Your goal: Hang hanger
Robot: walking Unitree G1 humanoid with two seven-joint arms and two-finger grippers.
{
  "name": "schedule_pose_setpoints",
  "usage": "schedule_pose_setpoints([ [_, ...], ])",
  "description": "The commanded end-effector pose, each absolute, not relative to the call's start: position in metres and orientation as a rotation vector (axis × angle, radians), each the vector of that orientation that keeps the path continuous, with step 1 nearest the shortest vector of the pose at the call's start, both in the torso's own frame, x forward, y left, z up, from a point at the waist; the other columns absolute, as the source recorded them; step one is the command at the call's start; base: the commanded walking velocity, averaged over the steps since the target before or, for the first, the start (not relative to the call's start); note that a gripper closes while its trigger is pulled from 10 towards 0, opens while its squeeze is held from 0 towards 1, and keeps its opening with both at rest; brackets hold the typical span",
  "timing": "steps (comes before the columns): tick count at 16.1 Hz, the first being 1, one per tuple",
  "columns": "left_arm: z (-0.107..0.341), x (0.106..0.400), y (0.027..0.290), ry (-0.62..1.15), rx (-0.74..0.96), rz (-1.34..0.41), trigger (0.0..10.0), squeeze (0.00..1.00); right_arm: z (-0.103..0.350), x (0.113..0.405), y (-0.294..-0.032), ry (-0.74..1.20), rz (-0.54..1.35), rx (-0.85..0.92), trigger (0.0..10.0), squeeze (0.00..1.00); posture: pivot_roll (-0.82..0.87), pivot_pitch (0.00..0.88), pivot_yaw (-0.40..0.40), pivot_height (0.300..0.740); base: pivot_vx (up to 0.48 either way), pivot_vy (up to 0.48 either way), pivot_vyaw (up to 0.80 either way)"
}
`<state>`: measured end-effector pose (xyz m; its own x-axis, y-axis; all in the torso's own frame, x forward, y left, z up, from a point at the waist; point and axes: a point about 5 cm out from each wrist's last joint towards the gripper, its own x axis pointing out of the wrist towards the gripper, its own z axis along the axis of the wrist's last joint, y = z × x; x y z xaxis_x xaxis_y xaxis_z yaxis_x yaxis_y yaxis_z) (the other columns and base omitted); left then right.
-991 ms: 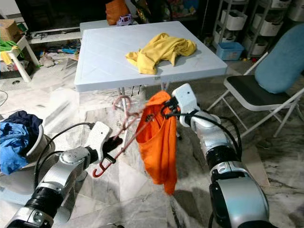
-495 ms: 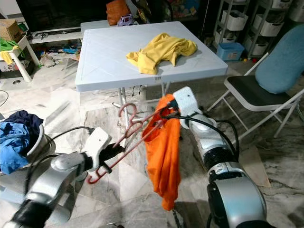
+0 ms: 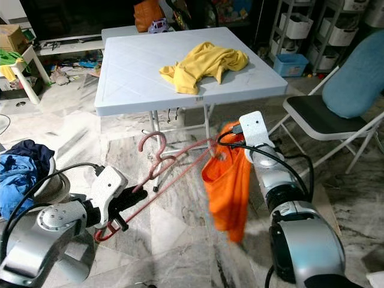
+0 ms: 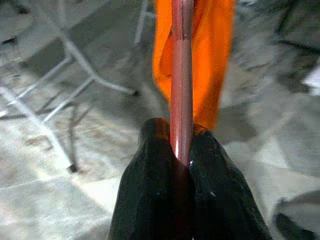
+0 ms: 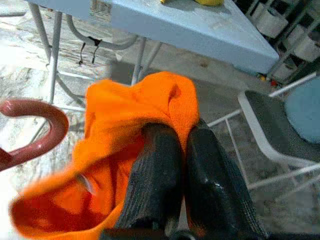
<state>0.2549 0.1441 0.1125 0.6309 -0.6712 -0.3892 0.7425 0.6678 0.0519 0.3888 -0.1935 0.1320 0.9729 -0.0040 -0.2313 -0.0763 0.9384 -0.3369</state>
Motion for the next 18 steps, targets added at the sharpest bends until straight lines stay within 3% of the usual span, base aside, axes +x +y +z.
schedule_pose_setpoints([
  [1,0.118,0.254,0.148,0.343,0.208,-0.823,0.0,0.0,0.141,0.393,-0.192,0.211,0.015,-0.328,0.0,0.0,0.04,0.0,0.003,0.74,0.0,0.0,0.0],
  [3,0.129,0.251,0.15,0.312,0.147,-0.874,0.0,0.0,0.132,0.39,-0.196,0.249,-0.006,-0.279,0.0,0.0,0.03,0.0,0.007,0.74,0.0,0.0,0.0],
  [5,0.14,0.261,0.158,0.247,0.112,-0.8,0.0,0.0,0.123,0.386,-0.199,0.282,-0.008,-0.259,0.0,0.0,0.03,0.0,0.008,0.74,0.0,0.0,0.0],
  [7,0.148,0.283,0.179,0.121,0.113,-0.516,0.0,0.0,0.116,0.38,-0.205,0.297,0.001,-0.231,0.0,0.0,0.03,0.0,0.008,0.74,0.0,0.0,0.0],
  [9,0.148,0.288,0.19,0.062,0.085,-0.323,3.6,0.0,0.117,0.379,-0.206,0.267,0.02,-0.176,0.0,0.0,0.03,0.0,0.009,0.74,0.0,0.0,0.0],
  [10,0.147,0.288,0.193,0.034,0.058,-0.213,10.0,0.0,0.121,0.38,-0.203,0.226,0.041,-0.132,0.0,0.0,0.03,0.0,0.012,0.74,0.0,0.0,0.0],
  [12,0.139,0.286,0.192,0.043,0.051,-0.076,10.0,0.0,0.131,0.383,-0.194,0.143,0.091,-0.069,0.0,0.0,0.04,0.0,0.021,0.74,0.0,0.0,0.0],
  [14,0.135,0.289,0.195,0.019,0.156,0.097,10.0,0.0,0.152,0.388,-0.174,0.032,0.171,-0.038,0.0,0.0,0.05,0.0,0.026,0.74,0.0,0.0,0.0],
  [18,0.135,0.301,0.195,0.016,0.241,0.001,10.0,0.0,0.174,0.397,-0.148,-0.039,0.258,-0.071,0.0,0.0,0.08,0.0,0.044,0.74,0.0,0.0,0.0],
])
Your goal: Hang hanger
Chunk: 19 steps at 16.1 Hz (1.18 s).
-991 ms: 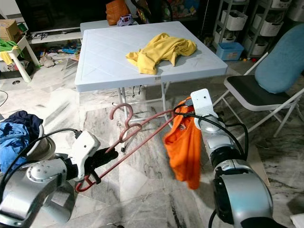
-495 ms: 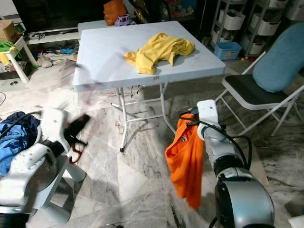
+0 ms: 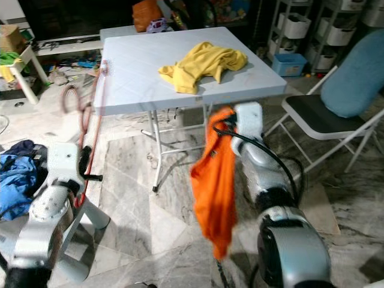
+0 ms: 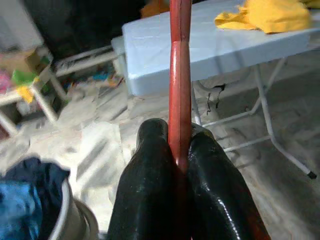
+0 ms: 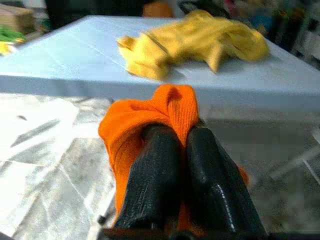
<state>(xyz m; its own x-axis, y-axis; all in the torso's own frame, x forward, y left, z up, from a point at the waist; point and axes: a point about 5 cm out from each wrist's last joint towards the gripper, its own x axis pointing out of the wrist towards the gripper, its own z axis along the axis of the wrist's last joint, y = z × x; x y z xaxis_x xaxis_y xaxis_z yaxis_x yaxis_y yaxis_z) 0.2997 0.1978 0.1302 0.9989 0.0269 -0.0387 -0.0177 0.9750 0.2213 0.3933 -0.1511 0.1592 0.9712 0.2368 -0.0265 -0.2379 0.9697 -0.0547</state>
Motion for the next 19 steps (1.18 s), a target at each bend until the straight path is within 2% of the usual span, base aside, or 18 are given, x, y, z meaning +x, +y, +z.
schedule_pose_setpoints([
  [1,0.13,0.304,0.198,0.04,0.235,0.023,10.0,0.0,0.177,0.399,-0.143,-0.038,0.25,-0.078,0.0,0.0,0.08,0.0,0.046,0.74,0.0,0.0,0.0],
  [4,0.115,0.303,0.193,0.059,0.233,0.022,10.0,0.0,0.187,0.4,-0.129,-0.099,0.265,-0.094,0.0,0.0,0.08,0.0,0.041,0.74,0.0,0.0,0.0],
  [6,0.122,0.293,0.185,-0.008,0.206,0.02,10.0,0.0,0.185,0.399,-0.128,-0.107,0.234,-0.121,4.8,0.0,0.07,0.0,0.04,0.74,0.0,0.0,0.0],
  [7,0.127,0.286,0.183,-0.048,0.197,0.027,10.0,0.0,0.186,0.397,-0.128,-0.13,0.241,-0.112,10.0,0.0,0.07,0.0,0.04,0.74,0.0,0.0,0.0],
  [10,0.138,0.261,0.199,-0.144,0.238,0.139,10.0,0.0,0.193,0.385,-0.137,-0.211,0.251,0.068,10.0,0.0,0.09,0.0,0.029,0.74,0.0,0.0,0.0],
  [13,0.146,0.252,0.215,-0.161,0.231,0.204,10.0,0.0,0.192,0.371,-0.156,-0.235,0.176,0.095,10.0,0.0,0.09,0.0,0.025,0.74,0.0,0.0,0.0],
  [16,0.142,0.249,0.212,-0.14,0.18,0.176,10.0,0.0,0.171,0.35,-0.164,-0.184,0.204,0.042,10.0,0.0,0.07,0.0,0.029,0.74,0.0,0.0,0.0],
  [19,0.139,0.251,0.21,-0.122,0.134,0.156,10.0,0.0,0.169,0.346,-0.164,-0.177,0.207,0.001,10.0,0.0,0.06,0.0,0.034,0.74,0.0,0.0,0.0],
])
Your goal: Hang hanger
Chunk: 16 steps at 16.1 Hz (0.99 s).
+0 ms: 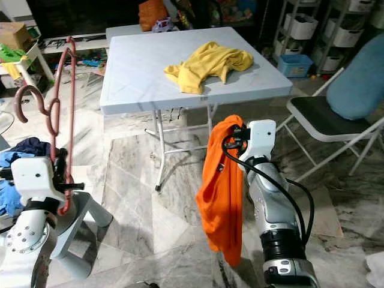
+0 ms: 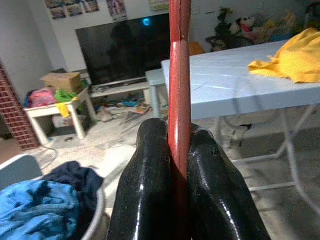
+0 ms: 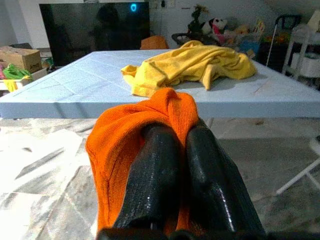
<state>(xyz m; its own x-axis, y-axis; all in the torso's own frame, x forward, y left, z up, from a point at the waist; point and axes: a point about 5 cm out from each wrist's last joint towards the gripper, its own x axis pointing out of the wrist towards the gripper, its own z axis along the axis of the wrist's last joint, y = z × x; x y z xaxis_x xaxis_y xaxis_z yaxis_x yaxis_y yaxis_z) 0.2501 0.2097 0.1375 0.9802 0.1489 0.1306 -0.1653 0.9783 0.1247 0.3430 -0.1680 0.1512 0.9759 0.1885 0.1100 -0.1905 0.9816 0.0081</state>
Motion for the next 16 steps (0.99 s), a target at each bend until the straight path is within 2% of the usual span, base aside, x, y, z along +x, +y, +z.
schedule_pose_setpoints([
  [1,0.142,0.254,0.209,-0.127,0.122,0.145,10.0,0.0,0.17,0.345,-0.164,-0.167,0.2,-0.002,10.0,0.0,0.06,0.0,0.036,0.74,0.262,0.0,0.0],
  [4,0.148,0.267,0.203,-0.136,0.038,0.111,10.0,0.0,0.176,0.347,-0.166,-0.178,0.16,-0.117,10.0,0.0,0.06,0.0,0.029,0.74,0.286,0.0,0.0],
  [7,0.15,0.275,0.196,-0.145,0.014,0.085,10.0,0.0,0.177,0.352,-0.173,-0.156,0.1,-0.157,10.0,0.0,0.06,0.0,0.027,0.74,0.308,0.0,0.0],
  [11,0.145,0.281,0.185,-0.132,0.004,0.044,10.0,0.0,0.18,0.355,-0.176,-0.161,0.076,-0.161,10.0,0.0,0.05,0.0,0.028,0.74,0.48,0.0,0.0],
  [16,0.146,0.283,0.184,-0.14,0.005,0.052,10.0,0.0,0.179,0.355,-0.17,-0.168,0.1,-0.172,10.0,0.0,0.05,0.0,0.026,0.74,0.48,0.0,0.11],
])
